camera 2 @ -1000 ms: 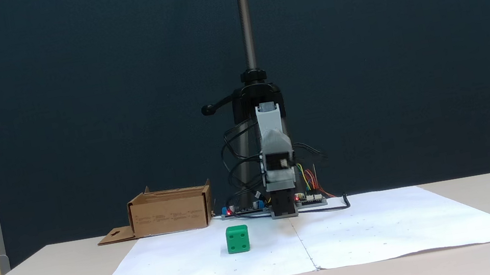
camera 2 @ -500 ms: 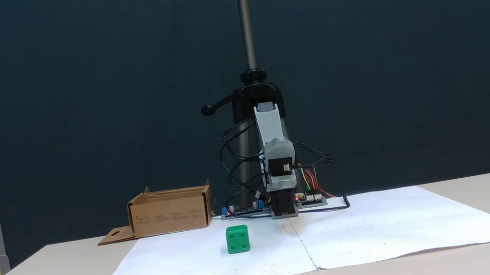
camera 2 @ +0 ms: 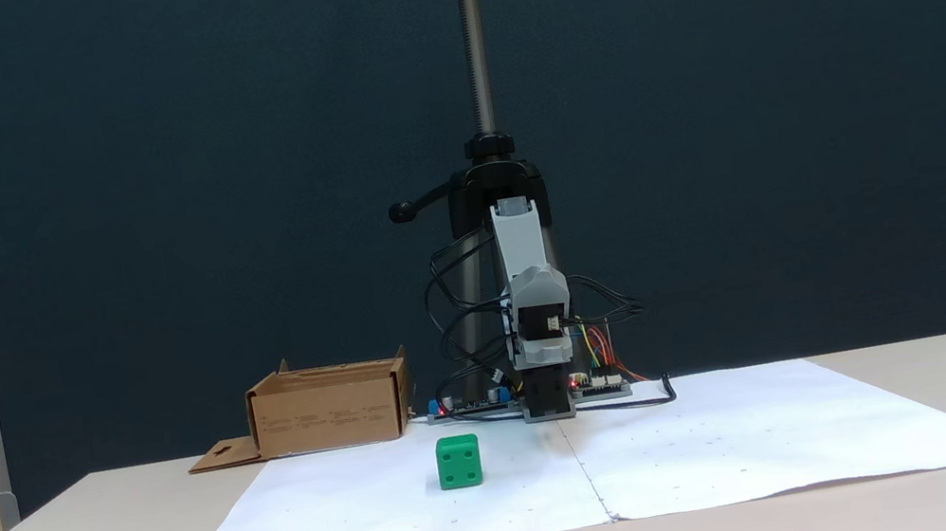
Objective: Grasp a green dice and put it in the bin.
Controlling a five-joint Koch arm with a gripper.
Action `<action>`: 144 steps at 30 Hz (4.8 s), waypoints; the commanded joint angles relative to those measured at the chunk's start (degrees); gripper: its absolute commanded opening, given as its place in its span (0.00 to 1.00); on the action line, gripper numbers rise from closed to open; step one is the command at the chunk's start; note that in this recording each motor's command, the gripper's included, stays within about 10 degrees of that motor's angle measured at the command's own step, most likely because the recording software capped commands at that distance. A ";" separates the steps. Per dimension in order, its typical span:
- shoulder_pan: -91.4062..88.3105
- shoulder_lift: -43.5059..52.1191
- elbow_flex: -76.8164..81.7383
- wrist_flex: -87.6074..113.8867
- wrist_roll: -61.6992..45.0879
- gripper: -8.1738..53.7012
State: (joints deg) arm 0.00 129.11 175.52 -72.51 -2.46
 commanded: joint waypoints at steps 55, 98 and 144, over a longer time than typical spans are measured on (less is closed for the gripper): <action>19.42 -30.50 -68.91 111.36 -23.03 0.81; 25.40 -49.75 -87.63 126.65 -23.20 0.81; 27.69 -57.30 -87.63 120.32 -27.69 0.81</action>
State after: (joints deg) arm 26.98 70.49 89.82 48.52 -26.98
